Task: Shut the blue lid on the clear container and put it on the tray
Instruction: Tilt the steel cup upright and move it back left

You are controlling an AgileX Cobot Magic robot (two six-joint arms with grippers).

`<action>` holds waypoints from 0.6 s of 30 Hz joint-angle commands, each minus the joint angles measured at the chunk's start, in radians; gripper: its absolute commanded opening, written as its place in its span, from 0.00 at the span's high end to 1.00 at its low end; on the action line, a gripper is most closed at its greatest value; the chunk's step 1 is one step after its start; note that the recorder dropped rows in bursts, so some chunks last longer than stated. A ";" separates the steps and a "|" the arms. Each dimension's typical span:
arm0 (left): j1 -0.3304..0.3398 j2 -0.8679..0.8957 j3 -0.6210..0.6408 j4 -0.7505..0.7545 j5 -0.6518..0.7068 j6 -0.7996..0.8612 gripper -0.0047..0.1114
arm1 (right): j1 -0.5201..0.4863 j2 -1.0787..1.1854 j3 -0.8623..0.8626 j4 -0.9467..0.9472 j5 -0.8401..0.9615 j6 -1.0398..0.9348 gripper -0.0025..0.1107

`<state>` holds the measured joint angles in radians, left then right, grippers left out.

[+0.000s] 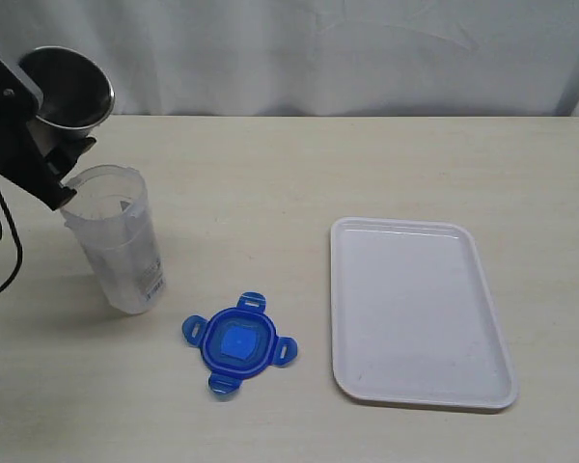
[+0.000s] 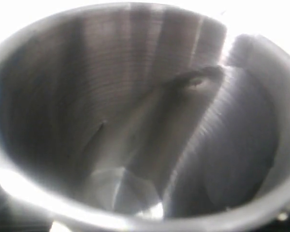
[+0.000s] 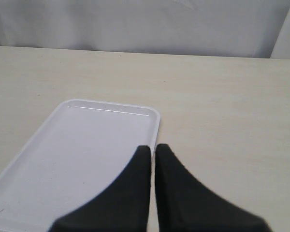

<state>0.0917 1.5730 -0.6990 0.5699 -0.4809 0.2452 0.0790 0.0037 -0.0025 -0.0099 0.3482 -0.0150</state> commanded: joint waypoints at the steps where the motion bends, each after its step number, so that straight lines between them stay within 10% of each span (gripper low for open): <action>1: 0.002 -0.016 -0.013 -0.009 -0.038 -0.088 0.96 | -0.007 -0.004 0.003 -0.002 -0.003 0.000 0.94; 18: 0.002 -0.016 -0.013 -0.199 -0.024 -0.254 0.96 | -0.007 -0.004 0.003 -0.002 -0.003 0.000 0.94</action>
<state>0.0917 1.5730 -0.6990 0.4703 -0.4616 0.0116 0.0790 0.0037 -0.0025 -0.0099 0.3482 -0.0150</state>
